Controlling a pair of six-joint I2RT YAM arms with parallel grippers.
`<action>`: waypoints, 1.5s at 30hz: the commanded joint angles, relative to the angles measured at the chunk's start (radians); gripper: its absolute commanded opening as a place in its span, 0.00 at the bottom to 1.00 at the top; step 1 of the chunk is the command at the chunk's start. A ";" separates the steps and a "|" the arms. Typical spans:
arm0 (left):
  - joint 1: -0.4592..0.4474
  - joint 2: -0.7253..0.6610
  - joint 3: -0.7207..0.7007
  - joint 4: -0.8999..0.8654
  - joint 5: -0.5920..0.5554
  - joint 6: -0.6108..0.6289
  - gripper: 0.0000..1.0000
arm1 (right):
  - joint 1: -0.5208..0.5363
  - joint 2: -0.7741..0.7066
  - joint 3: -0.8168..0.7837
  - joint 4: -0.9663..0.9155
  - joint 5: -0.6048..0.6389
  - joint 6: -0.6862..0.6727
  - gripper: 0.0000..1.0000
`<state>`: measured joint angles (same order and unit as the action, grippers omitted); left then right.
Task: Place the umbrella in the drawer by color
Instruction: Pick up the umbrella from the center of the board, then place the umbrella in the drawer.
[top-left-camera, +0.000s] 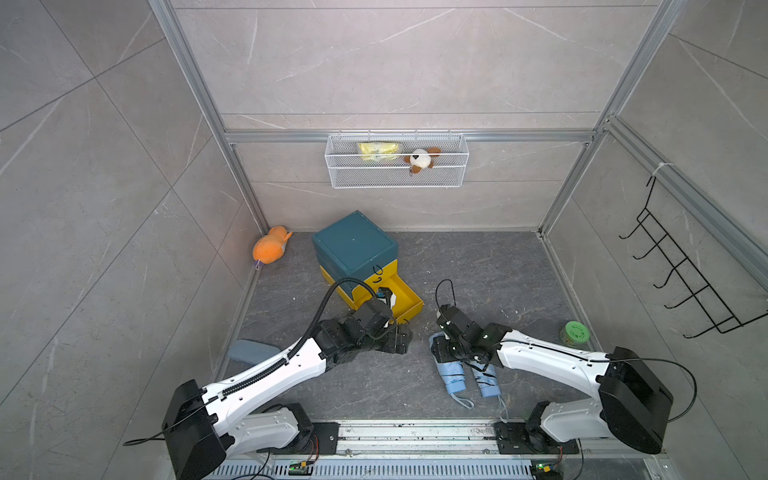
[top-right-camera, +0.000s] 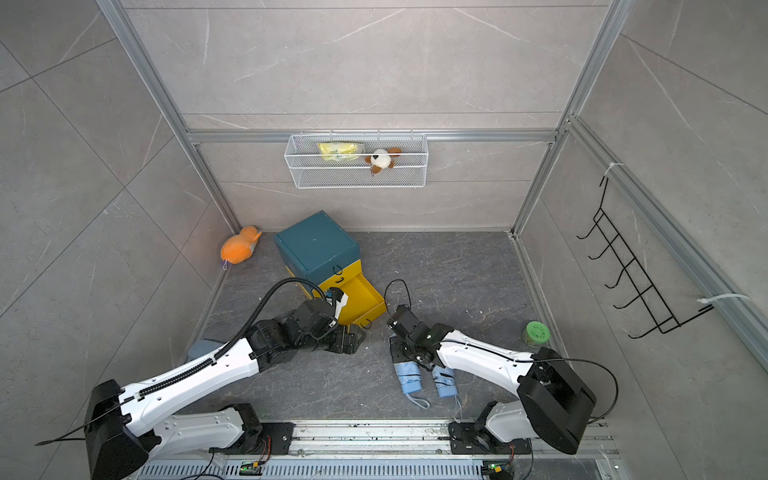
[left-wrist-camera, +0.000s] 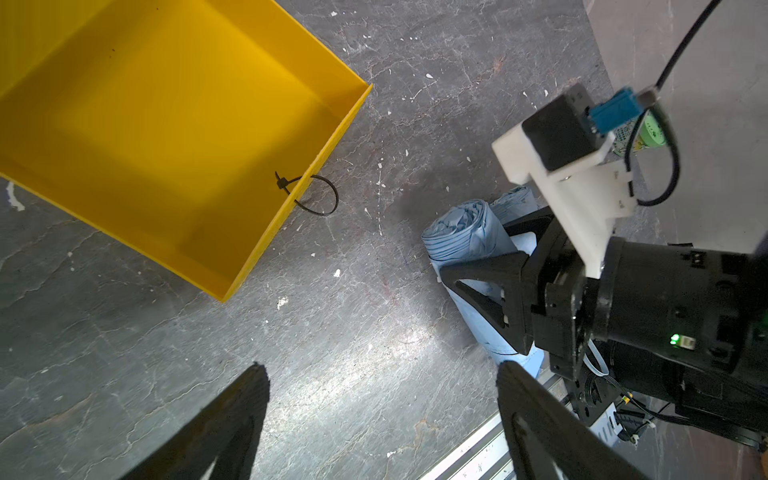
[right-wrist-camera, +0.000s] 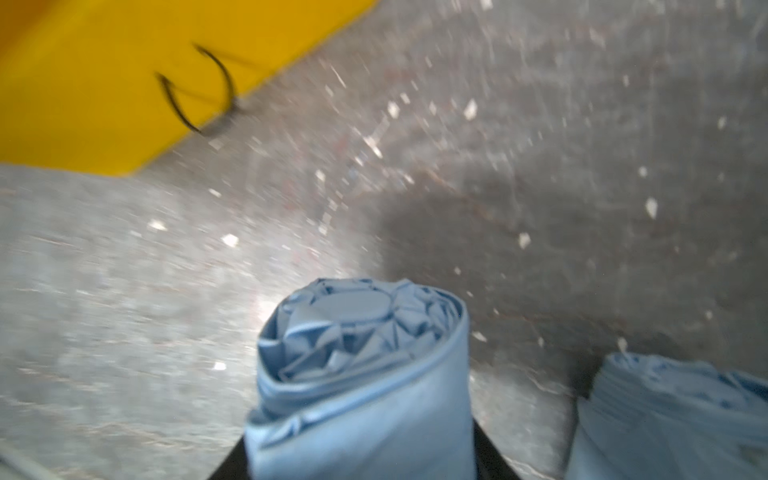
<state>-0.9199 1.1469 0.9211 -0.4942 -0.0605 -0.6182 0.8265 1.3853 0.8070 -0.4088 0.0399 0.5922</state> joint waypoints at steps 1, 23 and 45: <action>0.006 -0.019 0.006 -0.017 -0.022 0.012 0.90 | 0.006 -0.022 0.082 0.013 -0.042 -0.028 0.40; 0.004 0.105 0.023 0.211 0.155 0.013 0.91 | 0.005 0.013 0.326 0.079 -0.108 -0.023 0.37; 0.007 0.052 -0.057 0.468 0.227 -0.078 0.93 | -0.076 0.019 0.315 0.352 -0.299 0.172 0.37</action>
<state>-0.9100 1.1934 0.8345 -0.0639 0.1658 -0.6933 0.7502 1.4178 1.0809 -0.1383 -0.2165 0.7269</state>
